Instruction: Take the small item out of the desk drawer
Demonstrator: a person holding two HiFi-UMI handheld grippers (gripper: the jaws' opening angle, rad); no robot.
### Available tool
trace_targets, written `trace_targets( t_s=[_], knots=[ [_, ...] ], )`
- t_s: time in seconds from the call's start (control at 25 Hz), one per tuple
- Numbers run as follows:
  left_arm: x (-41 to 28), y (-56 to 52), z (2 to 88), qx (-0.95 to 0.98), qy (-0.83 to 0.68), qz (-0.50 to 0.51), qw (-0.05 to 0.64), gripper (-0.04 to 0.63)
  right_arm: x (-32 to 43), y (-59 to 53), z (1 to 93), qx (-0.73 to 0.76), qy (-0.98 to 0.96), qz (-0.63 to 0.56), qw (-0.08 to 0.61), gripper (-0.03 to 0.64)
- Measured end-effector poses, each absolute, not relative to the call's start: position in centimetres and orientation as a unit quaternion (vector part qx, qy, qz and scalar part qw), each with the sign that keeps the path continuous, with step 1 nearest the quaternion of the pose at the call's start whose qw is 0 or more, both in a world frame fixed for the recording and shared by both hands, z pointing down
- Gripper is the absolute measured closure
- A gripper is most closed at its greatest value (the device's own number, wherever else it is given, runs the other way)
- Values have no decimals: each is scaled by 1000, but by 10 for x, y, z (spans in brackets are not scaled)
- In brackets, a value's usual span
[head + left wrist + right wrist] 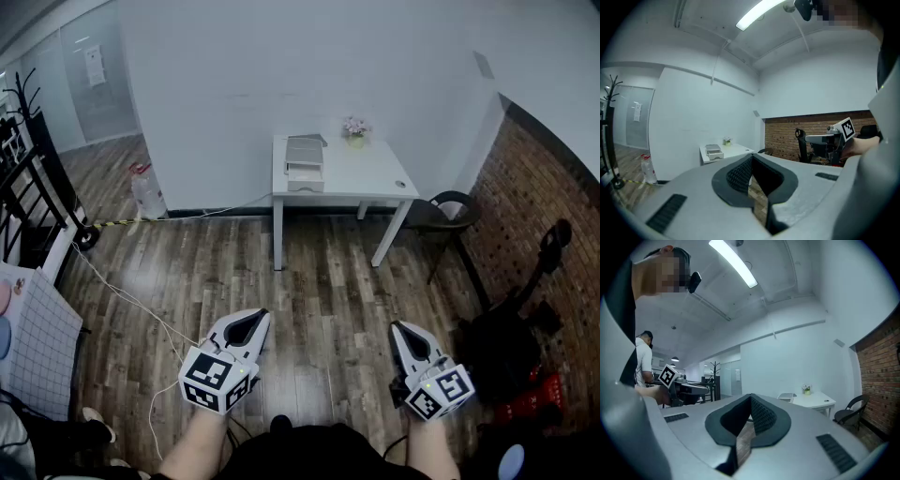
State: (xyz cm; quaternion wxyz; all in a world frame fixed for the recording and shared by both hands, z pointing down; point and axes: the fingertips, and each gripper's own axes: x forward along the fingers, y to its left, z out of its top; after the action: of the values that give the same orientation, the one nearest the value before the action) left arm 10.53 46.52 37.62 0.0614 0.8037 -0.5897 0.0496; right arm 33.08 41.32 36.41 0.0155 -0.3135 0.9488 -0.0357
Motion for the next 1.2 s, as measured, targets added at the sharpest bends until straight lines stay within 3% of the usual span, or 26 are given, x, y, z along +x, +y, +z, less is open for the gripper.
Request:
trace_targets(
  t_s=[1.2],
  knots=[
    [75,451,398,801,-589,56,89,586,263,422,382,-260,963,-68,14,612]
  ],
)
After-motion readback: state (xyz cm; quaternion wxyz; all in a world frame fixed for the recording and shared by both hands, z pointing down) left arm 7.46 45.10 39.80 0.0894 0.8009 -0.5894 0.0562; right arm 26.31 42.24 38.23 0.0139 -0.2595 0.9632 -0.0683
